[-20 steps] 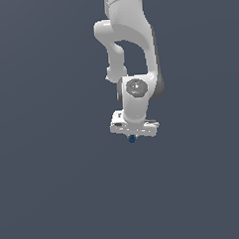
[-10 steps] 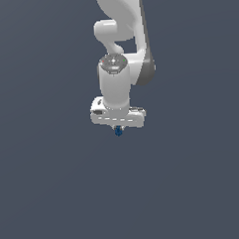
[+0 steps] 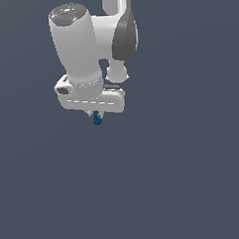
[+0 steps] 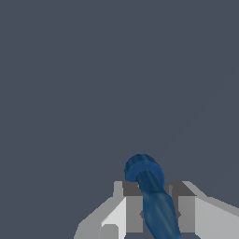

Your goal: Pick up the object and move it to a goal position.

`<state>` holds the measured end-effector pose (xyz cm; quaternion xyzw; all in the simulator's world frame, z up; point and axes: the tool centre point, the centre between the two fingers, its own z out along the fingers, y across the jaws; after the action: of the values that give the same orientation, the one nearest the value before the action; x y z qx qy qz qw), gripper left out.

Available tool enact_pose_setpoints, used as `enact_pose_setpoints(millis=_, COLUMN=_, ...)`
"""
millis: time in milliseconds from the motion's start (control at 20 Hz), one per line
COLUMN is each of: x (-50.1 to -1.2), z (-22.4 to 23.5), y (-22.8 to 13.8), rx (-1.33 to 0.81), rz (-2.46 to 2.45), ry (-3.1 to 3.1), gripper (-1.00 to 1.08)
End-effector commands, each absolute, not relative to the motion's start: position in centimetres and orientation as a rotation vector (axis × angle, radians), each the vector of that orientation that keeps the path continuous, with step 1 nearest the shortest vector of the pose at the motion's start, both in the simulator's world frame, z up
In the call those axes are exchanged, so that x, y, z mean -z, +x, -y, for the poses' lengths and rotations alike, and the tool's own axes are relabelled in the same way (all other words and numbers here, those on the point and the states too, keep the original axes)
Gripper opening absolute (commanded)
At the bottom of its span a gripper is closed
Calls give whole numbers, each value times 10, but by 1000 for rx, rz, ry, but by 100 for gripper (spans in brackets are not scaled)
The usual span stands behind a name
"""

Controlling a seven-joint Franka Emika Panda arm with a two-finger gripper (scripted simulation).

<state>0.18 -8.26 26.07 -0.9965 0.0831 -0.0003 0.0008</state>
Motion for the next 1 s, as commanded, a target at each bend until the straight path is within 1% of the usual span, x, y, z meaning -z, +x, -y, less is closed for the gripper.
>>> enact_pose_setpoints(millis=0, x=-286, z=101, y=4, rx=0, rz=-260, ry=-3129, gripper=-100)
enact_pose_setpoints(millis=450, x=-361, z=158, y=15, rx=0, rz=-259, ry=-3130, gripper=-100)
enact_pose_setpoints(millis=700, x=-387, z=177, y=19, rx=0, rz=-259, ry=-3131, gripper=-100)
enact_pose_setpoints(millis=950, x=-402, z=189, y=23, rx=0, rz=-259, ry=-3131, gripper=-100)
